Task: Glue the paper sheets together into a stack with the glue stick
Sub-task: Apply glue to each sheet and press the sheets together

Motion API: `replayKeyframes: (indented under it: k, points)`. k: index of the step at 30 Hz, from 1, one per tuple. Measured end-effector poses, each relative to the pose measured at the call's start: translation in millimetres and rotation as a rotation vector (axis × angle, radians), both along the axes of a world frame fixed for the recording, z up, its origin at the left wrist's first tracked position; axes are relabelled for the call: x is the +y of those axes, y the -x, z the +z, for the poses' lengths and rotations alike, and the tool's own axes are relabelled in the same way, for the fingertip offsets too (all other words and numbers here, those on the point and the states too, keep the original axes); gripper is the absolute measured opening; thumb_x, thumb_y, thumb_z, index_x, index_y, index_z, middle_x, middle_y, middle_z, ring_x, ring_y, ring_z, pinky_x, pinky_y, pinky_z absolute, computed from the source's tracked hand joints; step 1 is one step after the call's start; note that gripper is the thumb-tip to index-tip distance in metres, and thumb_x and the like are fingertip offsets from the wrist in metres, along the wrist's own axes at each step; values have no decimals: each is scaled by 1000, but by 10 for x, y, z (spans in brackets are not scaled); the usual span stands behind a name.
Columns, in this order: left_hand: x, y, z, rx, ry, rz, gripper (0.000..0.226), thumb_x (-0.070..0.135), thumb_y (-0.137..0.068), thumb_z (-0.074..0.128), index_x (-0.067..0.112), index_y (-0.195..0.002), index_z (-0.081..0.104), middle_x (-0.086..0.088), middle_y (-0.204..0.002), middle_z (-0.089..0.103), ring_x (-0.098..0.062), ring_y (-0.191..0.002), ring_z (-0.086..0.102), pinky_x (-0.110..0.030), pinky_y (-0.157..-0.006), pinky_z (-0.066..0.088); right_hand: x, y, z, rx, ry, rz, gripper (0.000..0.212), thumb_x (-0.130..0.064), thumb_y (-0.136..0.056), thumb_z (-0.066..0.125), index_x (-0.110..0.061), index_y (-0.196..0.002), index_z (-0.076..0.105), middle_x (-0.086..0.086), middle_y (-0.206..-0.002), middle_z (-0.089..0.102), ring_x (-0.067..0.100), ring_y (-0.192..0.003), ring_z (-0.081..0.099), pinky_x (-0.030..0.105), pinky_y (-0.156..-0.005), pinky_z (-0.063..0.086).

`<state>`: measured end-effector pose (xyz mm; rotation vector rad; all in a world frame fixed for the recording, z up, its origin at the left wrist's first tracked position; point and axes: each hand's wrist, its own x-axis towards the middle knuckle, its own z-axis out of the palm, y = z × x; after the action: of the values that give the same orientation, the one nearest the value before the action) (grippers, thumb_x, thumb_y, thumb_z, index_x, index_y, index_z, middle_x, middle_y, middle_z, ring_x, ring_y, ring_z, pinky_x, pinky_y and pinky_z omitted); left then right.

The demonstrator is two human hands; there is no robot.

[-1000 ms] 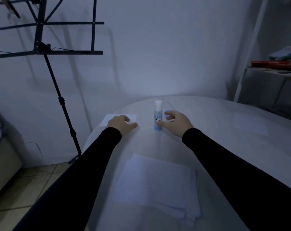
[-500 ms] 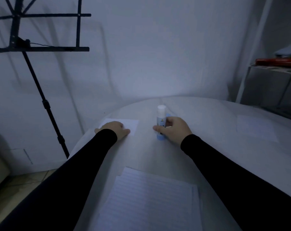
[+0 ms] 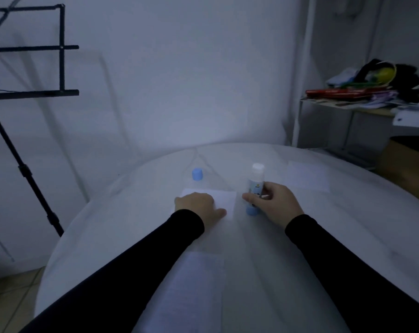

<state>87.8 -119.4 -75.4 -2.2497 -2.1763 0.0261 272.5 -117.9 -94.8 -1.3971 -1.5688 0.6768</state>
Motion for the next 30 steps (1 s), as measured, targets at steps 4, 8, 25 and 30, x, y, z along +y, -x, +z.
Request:
replayKeyframes:
  k: [4, 8, 25, 30]
  points:
    - [-38, -175, -30, -1, -34, 19, 53, 61, -88, 38, 26, -122, 58, 2, -124, 61, -20, -114, 55, -35, -92, 36, -59, -49, -6, 15, -11, -15, 27, -34, -78, 74, -15, -98, 67, -1, -91, 68, 1, -70, 58, 3, -53, 41]
    - [-77, -143, 44, -21, -1, 20, 58, 68, -87, 38, 29, -124, 57, 4, -131, 57, -18, -121, 50, -36, -98, 34, -75, -10, 12, 33, -34, -34, 28, -35, -79, 73, -16, -98, 67, -2, -88, 66, 0, -69, 57, 4, -54, 43]
    - [-71, 154, 427, -1145, -91, -219, 22, 32, -83, 71, 14, -97, 73, 1, -78, 72, -4, -57, 60, -8, -49, 40, -99, 10, -17, -427, 35, -8, 70, -76, -70, 55, -29, -121, 61, -6, -125, 57, 17, -116, 49, 36, -101, 37]
    - [77, 518, 486, -1263, -133, -67, 21, 40, -77, 75, 22, -89, 76, 11, -75, 70, -10, -64, 59, -22, -58, 38, -117, 3, -24, -704, 75, 25, 52, -65, -84, 49, -42, -130, 49, -14, -139, 43, 18, -128, 33, 36, -102, 24]
